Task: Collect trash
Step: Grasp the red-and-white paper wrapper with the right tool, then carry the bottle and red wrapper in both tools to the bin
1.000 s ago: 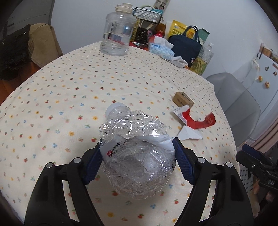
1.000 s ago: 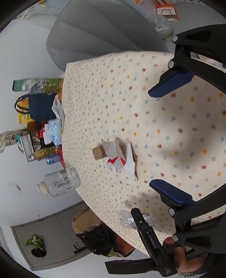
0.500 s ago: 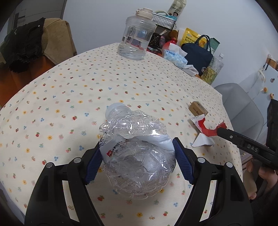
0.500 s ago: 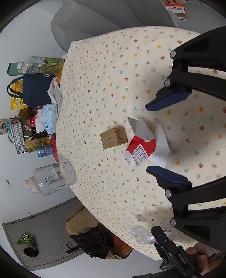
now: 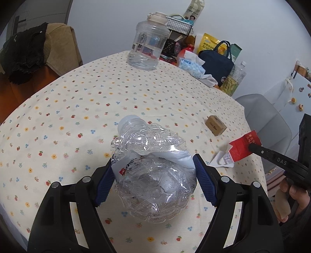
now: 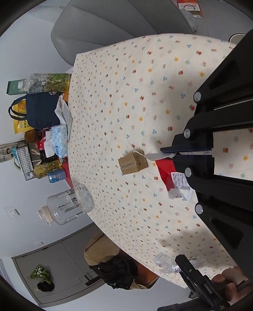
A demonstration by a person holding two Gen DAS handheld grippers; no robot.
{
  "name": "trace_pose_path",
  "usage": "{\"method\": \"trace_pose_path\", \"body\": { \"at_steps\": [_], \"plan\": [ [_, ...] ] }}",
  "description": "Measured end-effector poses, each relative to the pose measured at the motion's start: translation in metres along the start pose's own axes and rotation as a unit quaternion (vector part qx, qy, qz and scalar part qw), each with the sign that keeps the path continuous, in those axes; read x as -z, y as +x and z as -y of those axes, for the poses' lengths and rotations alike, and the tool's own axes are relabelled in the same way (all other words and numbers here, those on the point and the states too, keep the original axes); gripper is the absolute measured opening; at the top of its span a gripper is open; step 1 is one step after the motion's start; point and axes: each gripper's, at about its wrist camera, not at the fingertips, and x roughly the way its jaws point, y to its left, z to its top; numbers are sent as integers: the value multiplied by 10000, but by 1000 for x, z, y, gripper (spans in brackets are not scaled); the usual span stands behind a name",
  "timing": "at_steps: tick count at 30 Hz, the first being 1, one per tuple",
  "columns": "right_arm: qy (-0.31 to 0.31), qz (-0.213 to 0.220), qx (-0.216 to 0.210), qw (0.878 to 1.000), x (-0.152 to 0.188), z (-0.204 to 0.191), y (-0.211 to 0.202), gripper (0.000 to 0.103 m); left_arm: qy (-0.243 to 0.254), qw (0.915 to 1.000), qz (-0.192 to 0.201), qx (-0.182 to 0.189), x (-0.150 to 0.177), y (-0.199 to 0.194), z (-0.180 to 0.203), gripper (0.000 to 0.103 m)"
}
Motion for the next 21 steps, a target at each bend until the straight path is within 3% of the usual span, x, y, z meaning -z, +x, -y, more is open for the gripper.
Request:
{"method": "trace_pose_path", "body": {
  "at_steps": [11,21],
  "plan": [
    [317,447,21,9985,24,29,-69,3,386,9987,64,317,-3,-5,45,76],
    [748,647,326,9946,53,74,-111,3,814,9935,-17,800,6,-1,102,76]
  ]
}}
